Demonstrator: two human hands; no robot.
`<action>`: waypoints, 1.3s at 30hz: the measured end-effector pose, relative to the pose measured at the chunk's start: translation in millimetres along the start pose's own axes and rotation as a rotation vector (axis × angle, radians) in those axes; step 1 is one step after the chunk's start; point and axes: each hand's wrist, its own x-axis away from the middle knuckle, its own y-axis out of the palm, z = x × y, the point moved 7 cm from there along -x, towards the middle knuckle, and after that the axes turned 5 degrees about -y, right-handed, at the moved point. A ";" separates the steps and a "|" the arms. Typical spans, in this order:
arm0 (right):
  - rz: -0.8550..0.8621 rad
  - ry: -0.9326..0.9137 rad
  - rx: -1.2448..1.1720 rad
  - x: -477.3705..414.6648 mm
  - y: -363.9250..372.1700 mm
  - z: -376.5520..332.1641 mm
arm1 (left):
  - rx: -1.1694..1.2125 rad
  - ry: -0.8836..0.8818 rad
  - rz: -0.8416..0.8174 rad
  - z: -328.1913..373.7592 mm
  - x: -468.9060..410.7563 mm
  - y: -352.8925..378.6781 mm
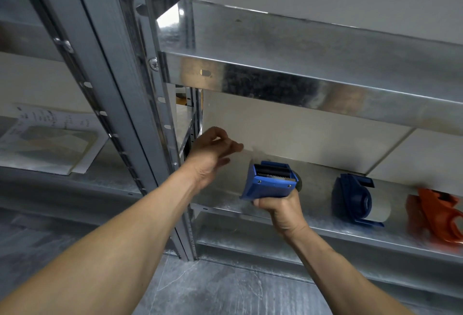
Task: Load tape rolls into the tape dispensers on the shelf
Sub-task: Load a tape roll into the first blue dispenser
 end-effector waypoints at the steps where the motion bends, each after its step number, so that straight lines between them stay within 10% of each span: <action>1: 0.019 0.018 -0.006 1.6 -4.5 4.5 | -0.027 0.006 0.010 2.6 -0.1 -4.1; 15: -0.158 -0.060 0.081 8.8 3.5 -19.9 | -0.789 -0.145 -0.286 -9.3 -7.9 45.0; 39: -0.168 -0.052 0.068 4.5 12.2 -25.1 | -0.748 0.021 -0.149 8.2 -8.9 33.6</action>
